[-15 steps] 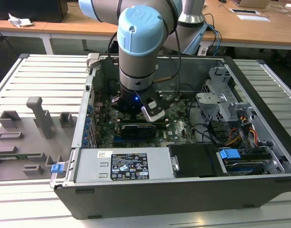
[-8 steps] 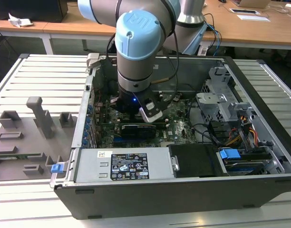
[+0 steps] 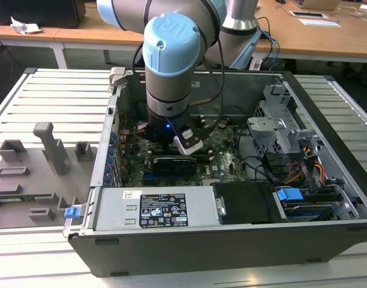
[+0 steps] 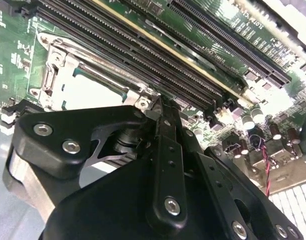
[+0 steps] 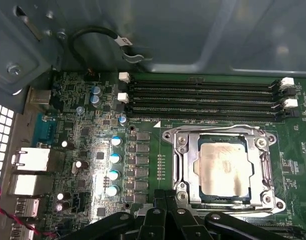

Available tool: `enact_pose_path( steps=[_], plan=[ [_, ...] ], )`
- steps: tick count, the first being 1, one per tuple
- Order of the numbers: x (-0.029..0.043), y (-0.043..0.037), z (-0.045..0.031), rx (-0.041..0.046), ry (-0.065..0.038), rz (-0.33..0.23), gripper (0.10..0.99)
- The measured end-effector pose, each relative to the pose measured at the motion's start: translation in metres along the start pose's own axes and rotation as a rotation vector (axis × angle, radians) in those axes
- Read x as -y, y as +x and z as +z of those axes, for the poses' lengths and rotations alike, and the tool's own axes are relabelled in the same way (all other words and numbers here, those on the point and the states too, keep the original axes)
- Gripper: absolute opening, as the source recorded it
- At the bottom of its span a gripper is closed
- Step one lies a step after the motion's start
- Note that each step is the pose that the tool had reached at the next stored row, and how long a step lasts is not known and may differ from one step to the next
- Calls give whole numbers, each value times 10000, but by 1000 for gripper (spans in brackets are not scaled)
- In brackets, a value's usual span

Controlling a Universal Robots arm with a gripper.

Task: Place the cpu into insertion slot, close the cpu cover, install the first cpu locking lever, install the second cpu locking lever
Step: 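Install the second cpu locking lever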

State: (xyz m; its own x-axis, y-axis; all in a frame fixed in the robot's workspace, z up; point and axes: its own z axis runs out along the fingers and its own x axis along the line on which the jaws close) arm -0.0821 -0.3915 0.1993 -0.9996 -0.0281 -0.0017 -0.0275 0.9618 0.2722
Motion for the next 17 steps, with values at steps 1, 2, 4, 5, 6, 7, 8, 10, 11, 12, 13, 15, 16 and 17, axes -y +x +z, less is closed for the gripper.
enact_pose_path(
  steps=[1,2,4,5,6,7,8,10,11,12,13,15,16,17],
  plan=[
    [-3,0,-12,-1,4,1,106],
    [-6,1,-23,-1,3,1,106],
    [-18,0,-59,-1,4,1,106],
    [-26,0,-82,-2,4,1,106],
    [-36,0,-117,-2,4,1,106],
    [-44,0,-146,-1,0,1,106],
    [-48,0,-158,-1,-3,1,106],
    [-55,0,-184,-1,-4,2,106],
    [-58,0,-195,-1,-5,2,106],
    [-62,0,-209,-1,-6,1,106],
    [-66,0,-221,-1,-6,1,106],
    [-74,0,-253,-1,-6,2,106],
    [-78,0,-267,-1,-7,1,106],
    [-81,0,-277,-1,-7,1,106]
  ],
)
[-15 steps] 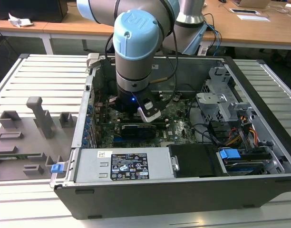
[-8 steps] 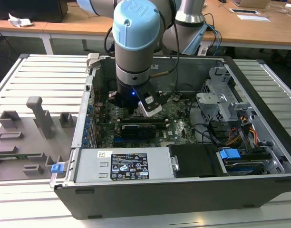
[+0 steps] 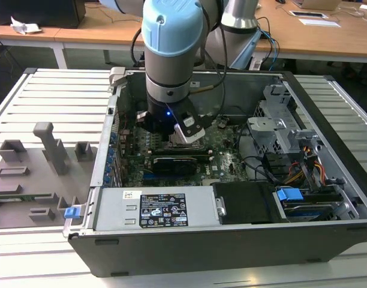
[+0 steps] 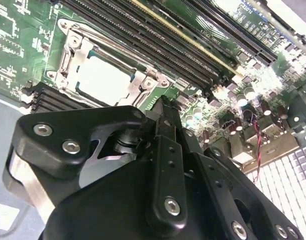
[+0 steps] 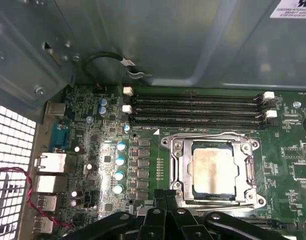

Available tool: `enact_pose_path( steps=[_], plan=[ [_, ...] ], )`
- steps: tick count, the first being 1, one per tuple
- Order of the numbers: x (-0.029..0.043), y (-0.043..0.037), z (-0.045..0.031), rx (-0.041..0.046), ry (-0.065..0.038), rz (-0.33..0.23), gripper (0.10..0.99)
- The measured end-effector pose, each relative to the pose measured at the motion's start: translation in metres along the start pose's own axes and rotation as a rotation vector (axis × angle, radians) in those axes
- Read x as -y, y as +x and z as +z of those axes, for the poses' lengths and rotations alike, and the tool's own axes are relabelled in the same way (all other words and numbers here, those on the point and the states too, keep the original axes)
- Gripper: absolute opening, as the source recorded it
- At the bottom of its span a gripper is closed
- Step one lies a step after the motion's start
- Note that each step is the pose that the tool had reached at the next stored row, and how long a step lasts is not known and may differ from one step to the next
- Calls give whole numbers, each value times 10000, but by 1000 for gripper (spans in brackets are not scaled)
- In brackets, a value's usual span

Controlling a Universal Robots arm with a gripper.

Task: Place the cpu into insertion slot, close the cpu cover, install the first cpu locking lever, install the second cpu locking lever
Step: 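Install the second cpu locking lever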

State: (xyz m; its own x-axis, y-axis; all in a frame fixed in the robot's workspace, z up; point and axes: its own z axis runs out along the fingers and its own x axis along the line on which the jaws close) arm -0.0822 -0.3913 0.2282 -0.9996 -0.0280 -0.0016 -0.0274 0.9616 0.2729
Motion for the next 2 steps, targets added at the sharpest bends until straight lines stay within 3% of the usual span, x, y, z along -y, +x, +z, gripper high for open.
enact_pose_path(
  steps=[2],
  plan=[
    [-4,0,-12,1,-4,-1,106]
  ],
)
